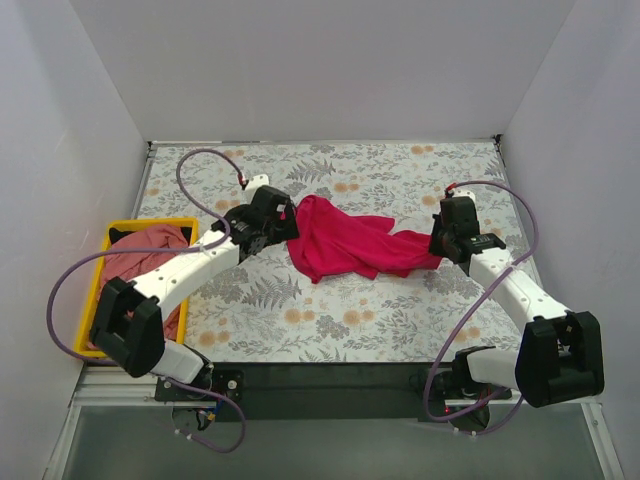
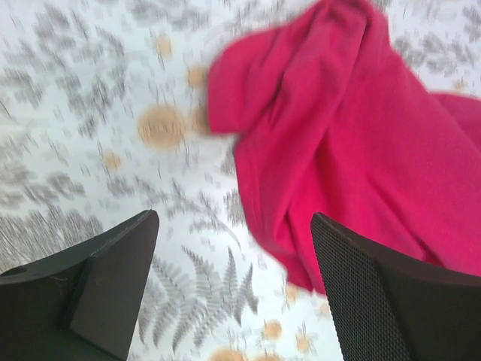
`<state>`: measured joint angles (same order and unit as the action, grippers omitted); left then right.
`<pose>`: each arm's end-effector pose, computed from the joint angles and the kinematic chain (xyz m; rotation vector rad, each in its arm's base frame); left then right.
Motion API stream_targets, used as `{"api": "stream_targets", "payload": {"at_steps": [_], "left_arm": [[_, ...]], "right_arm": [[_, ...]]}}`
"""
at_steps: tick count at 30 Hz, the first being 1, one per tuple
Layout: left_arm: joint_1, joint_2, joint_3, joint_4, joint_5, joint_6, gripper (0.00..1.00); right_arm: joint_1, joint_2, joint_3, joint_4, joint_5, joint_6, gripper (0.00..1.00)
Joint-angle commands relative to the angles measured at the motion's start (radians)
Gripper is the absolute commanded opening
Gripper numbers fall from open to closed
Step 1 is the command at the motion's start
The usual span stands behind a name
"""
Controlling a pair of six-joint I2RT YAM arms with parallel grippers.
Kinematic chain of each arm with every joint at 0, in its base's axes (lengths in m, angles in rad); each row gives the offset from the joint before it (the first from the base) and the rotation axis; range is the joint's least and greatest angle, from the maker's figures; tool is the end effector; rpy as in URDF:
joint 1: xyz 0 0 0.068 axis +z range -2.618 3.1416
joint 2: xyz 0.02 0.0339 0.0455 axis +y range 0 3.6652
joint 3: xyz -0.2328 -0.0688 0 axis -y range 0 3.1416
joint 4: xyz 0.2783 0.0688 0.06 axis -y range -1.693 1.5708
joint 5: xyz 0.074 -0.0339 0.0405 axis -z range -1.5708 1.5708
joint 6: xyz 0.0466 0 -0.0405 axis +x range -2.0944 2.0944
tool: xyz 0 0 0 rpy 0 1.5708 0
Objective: Fold and stack the t-shirts
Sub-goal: Move the tshirt to the center of the board
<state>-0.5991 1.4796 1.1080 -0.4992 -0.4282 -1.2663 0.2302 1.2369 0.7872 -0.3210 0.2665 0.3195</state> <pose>0.3040 -0.1841 0.2112 -0.9523 2.1745 -0.3873 0.3005 0.0578 0.1836 0.2333 2.2962 -0.0328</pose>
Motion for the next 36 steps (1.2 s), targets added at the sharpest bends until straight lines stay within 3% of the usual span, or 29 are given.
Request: {"api": "stream_targets", "payload": {"at_steps": [1, 6, 11, 19, 22, 23, 24, 27, 32, 36], "left_arm": [[-0.005, -0.059, -0.127, -0.039, 0.163, -0.194, 0.82], [-0.005, -0.035, -0.212, 0.079, 0.247, -0.281, 0.81], [-0.005, 0.048, -0.197, 0.143, 0.226, -0.35, 0.73], [-0.005, 0.191, -0.126, 0.163, 0.24, -0.338, 0.64], [-0.007, 0.217, -0.117, 0.156, 0.223, -0.323, 0.5], [-0.005, 0.225, -0.116, 0.149, 0.215, -0.314, 0.36], [-0.005, 0.225, -0.112, 0.134, 0.207, -0.306, 0.29], [-0.004, 0.202, -0.076, 0.007, 0.068, -0.26, 0.0], [0.033, 0.062, -0.071, -0.16, -0.273, -0.131, 0.0], [0.053, -0.042, -0.076, -0.188, -0.34, 0.034, 0.0]], "right_arm": [[0.003, -0.002, 0.004, 0.028, -0.032, 0.006, 0.01], [0.004, 0.015, -0.002, 0.037, -0.078, -0.01, 0.01], [0.004, 0.006, -0.012, 0.043, -0.087, -0.02, 0.01], [0.003, 0.003, -0.023, 0.048, -0.081, -0.026, 0.01], [0.001, 0.003, -0.025, 0.053, -0.07, -0.025, 0.01], [0.003, 0.003, -0.023, 0.053, -0.064, -0.025, 0.01], [0.001, 0.001, -0.025, 0.051, -0.055, -0.025, 0.01], [-0.002, -0.011, -0.02, 0.05, -0.001, -0.02, 0.01], [-0.026, -0.04, 0.01, -0.001, 0.118, -0.004, 0.01], [-0.028, -0.059, 0.023, -0.006, 0.146, -0.005, 0.01]]}}
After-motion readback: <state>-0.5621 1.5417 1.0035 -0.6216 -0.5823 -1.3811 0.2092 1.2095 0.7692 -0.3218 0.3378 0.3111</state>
